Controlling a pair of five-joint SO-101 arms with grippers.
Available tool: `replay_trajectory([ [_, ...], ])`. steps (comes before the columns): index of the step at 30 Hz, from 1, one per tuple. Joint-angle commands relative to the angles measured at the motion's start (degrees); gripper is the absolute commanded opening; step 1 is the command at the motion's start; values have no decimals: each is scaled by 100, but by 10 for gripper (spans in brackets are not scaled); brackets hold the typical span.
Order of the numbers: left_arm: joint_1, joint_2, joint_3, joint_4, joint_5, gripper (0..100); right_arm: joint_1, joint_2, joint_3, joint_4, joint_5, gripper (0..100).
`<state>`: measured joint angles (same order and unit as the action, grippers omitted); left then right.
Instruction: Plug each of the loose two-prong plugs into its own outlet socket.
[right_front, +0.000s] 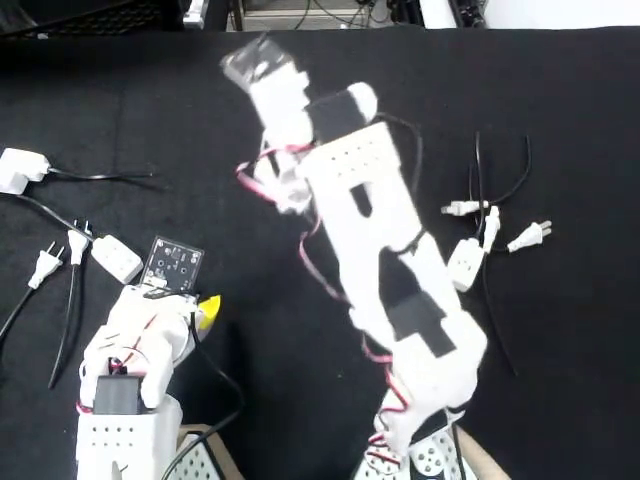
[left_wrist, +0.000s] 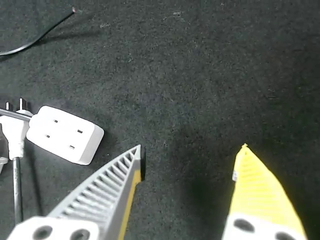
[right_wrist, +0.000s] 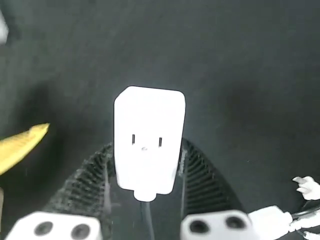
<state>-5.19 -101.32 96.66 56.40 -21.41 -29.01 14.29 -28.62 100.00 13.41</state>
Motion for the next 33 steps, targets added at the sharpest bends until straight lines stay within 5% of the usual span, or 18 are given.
replay_trajectory([
  [1, 31, -26, 84, -123, 35, 297, -440, -884, 866, 97, 299, 11],
  [10, 92, -35, 48, -352, 62, 297, -1090, -2932, 2536, -185, 686, 11],
  [19, 110, -334, 48, -2013, 2004, 298, -888, -4303, 4602, -1231, 800, 11],
  [27, 1763, -325, -40, -2321, 2066, 299, -659, -5059, 4866, -1538, 800, 11],
  [33, 1930, -325, -180, -2330, 2057, 298, -686, -5068, 5024, -1600, 800, 11],
])
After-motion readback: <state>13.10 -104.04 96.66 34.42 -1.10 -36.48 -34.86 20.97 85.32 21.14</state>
